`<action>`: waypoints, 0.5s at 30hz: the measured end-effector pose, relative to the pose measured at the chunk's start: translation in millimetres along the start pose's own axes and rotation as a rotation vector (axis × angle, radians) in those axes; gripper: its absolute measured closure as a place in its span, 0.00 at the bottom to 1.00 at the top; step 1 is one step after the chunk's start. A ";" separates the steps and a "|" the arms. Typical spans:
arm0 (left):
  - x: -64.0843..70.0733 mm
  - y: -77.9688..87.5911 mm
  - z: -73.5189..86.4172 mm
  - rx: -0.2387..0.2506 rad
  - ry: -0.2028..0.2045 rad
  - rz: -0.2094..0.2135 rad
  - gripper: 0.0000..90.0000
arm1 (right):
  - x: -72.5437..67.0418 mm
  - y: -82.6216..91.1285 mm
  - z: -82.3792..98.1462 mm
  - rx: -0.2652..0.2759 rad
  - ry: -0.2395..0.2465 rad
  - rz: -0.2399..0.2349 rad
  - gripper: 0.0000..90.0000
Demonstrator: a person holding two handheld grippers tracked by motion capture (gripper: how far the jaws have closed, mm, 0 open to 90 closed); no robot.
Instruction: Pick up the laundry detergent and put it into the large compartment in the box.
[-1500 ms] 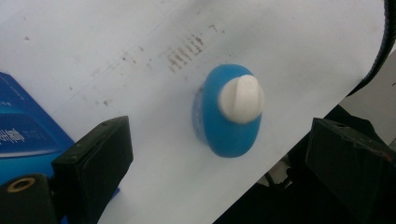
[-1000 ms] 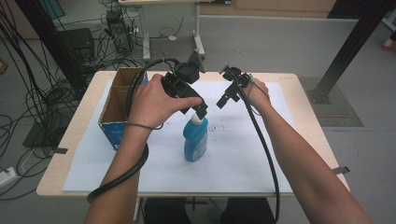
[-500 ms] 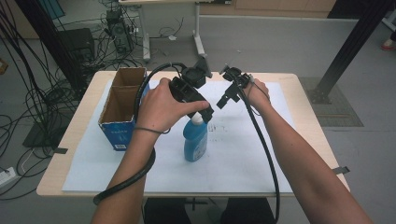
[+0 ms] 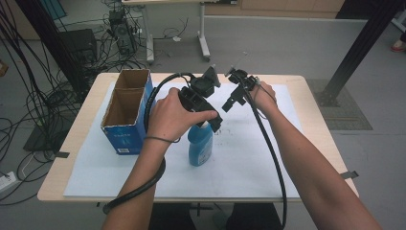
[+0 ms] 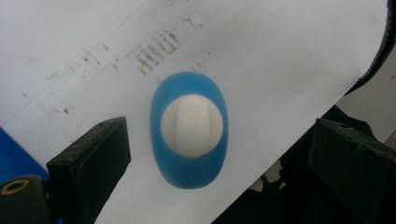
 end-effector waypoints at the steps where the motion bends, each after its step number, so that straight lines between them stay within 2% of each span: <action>1: 0.0 0.0 0.0 0.000 0.000 0.000 0.07 | 0.1 -0.2 0.1 -0.001 0.003 0.001 0.04; 15: -3.7 -18.4 4.3 0.001 0.032 -0.010 0.06 | 0.2 -1.2 1.2 0.002 0.000 -0.002 0.04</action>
Point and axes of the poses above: each handheld gripper's, and its own axes: y roughly backward along the jaws, z roughly out of its underside, x roughly to its right, the point moved 1 cm from there along -y, roughly forward along the jaws, and after that the axes turned 12 degrees about z, right-handed, at the moved point
